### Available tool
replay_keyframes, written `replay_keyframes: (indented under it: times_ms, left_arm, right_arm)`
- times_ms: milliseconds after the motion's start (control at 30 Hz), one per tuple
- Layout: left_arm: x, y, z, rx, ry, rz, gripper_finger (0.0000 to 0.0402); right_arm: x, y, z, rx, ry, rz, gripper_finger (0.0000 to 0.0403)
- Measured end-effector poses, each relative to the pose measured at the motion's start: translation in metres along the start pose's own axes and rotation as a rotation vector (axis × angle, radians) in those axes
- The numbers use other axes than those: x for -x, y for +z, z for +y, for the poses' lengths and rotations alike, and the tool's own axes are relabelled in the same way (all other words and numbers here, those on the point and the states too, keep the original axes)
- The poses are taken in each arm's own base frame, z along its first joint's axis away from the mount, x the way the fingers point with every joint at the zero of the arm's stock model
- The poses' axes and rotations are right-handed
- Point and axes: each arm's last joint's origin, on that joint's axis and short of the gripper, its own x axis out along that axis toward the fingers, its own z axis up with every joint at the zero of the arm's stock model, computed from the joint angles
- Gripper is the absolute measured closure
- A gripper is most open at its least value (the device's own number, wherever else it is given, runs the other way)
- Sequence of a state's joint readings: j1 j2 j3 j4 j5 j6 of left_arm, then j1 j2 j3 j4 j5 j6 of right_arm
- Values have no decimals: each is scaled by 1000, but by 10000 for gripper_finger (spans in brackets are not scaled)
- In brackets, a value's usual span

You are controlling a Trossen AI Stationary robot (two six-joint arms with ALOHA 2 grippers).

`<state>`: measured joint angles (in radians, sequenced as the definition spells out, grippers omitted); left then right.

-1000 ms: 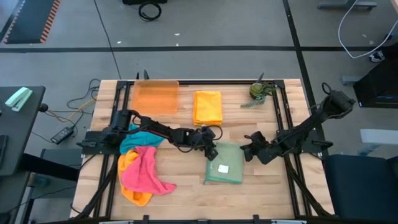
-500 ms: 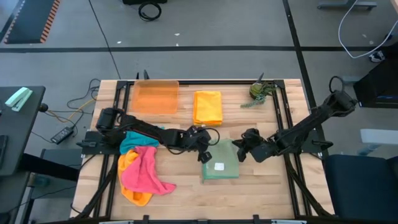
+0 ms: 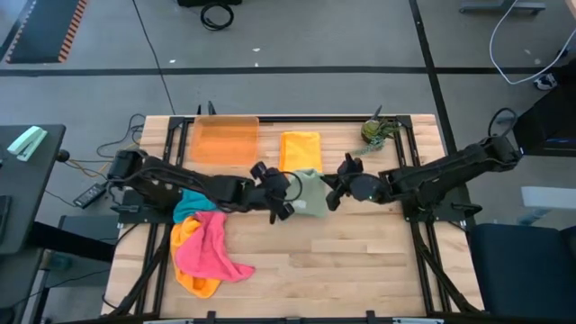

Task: Fold microfiber towels
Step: Stack the folded light green towel on the folded orange towel

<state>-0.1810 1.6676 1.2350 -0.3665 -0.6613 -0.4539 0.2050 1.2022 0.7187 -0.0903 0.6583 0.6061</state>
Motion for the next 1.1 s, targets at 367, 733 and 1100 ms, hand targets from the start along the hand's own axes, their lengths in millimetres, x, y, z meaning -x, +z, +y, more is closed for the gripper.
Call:
replay_keyframes:
  times_ms: [367, 733, 1100]
  left_arm:
    - [7, 26, 36, 1, 47, -55, 384]
    - [-18, 42, 83, 17, 140, -36, 382]
    - [-39, 48, 113, 36, 156, -15, 381]
  right_arm:
    - [-3, 46, -9, 16, -40, -61, 401]
    - [-21, 71, -45, -54, -103, -55, 401]
    - [-51, 72, -75, -66, -170, 9, 401]
